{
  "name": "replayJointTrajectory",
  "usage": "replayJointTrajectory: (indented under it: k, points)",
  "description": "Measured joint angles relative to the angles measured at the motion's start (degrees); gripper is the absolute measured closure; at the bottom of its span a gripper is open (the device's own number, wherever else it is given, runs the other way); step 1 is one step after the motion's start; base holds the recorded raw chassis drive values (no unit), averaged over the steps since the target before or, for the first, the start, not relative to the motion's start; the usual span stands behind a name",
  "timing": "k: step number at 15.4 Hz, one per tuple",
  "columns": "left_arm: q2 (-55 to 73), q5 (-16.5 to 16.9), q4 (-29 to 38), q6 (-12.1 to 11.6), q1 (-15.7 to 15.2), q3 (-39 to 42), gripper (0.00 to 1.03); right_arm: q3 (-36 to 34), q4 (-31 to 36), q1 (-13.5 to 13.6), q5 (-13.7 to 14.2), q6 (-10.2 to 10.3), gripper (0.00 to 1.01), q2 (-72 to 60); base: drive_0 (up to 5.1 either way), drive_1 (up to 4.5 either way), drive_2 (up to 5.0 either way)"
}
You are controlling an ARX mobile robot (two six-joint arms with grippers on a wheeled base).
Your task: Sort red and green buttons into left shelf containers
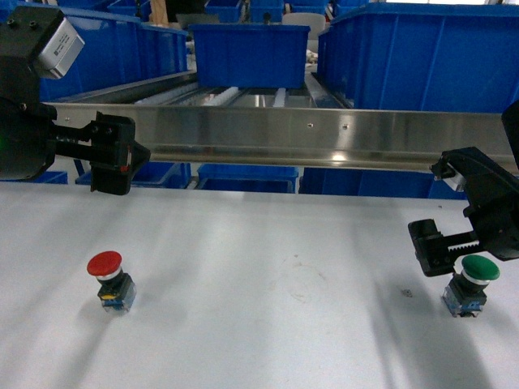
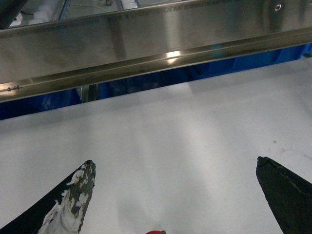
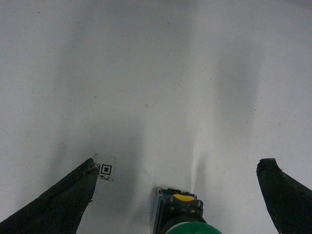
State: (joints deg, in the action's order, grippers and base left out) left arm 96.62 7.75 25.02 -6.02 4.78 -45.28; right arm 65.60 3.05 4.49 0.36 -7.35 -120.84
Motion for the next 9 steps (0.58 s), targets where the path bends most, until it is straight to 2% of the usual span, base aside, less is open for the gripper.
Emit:
replayJointTrajectory:
  k: [1, 9]
  points:
    - [0.0, 0.0, 0.0, 0.0, 0.0, 0.0, 0.05, 0.0, 0.9, 0.0, 1.0, 0.4, 0.03, 0.0, 0.0, 0.00, 0.0]
    - [0.0, 0.0, 0.0, 0.0, 0.0, 0.0, 0.05, -2.6, 3.1, -0.7, 1.6, 0.9, 0.03, -2.1, 0.0, 0.00, 0.0]
